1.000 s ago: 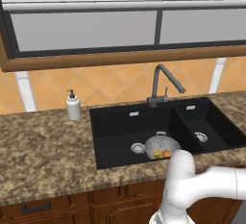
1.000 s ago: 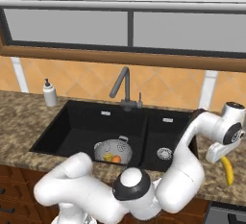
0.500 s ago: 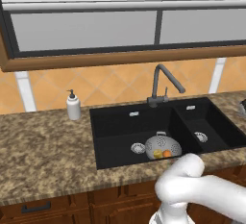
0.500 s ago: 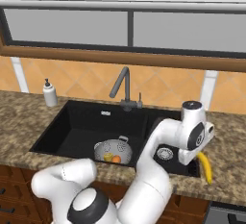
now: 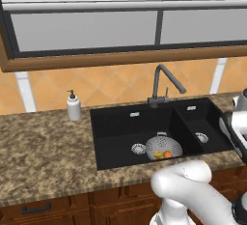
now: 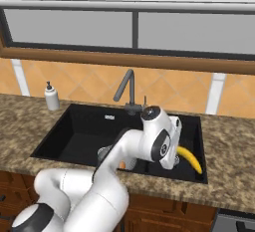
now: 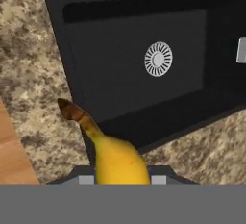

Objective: Put the colander in the sink, put the kiwi, tangerine, banana in the colander, and turn on the sink faucet and pour water over the colander.

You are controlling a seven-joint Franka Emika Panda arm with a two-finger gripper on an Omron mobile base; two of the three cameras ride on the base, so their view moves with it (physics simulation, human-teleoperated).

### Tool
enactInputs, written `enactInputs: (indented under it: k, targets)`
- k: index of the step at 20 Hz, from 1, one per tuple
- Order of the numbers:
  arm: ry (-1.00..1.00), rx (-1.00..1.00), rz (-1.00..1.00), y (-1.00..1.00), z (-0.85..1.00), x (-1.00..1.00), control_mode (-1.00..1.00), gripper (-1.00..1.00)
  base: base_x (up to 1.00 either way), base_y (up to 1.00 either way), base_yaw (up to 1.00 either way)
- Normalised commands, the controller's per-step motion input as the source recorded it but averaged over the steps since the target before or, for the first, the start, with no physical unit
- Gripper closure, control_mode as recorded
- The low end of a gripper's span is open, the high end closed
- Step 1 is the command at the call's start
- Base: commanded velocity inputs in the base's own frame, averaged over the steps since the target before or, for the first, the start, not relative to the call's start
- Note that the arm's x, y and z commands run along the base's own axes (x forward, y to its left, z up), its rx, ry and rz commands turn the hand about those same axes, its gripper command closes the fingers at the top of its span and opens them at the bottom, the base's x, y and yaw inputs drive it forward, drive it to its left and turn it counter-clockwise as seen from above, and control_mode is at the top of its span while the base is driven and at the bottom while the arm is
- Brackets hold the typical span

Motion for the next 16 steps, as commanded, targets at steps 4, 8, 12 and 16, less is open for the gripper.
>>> enactInputs:
  k: [4,8,12,16]
  targets:
    - [0.08,0.00,0.37,0.80,0.41,-0.11,-1.00,1.00,0.00,0.00,0.00]
    - [0.03,0.00,0.24,0.84,0.42,-0.13,-1.00,1.00,0.00,0.00,0.00]
    - [0.11,-0.01,0.12,0.89,0.36,-0.09,-1.00,1.00,0.00,0.00,0.00]
    - [0.11,-0.03,0.01,0.93,0.21,-0.16,-1.00,1.00,0.00,0.00,0.00]
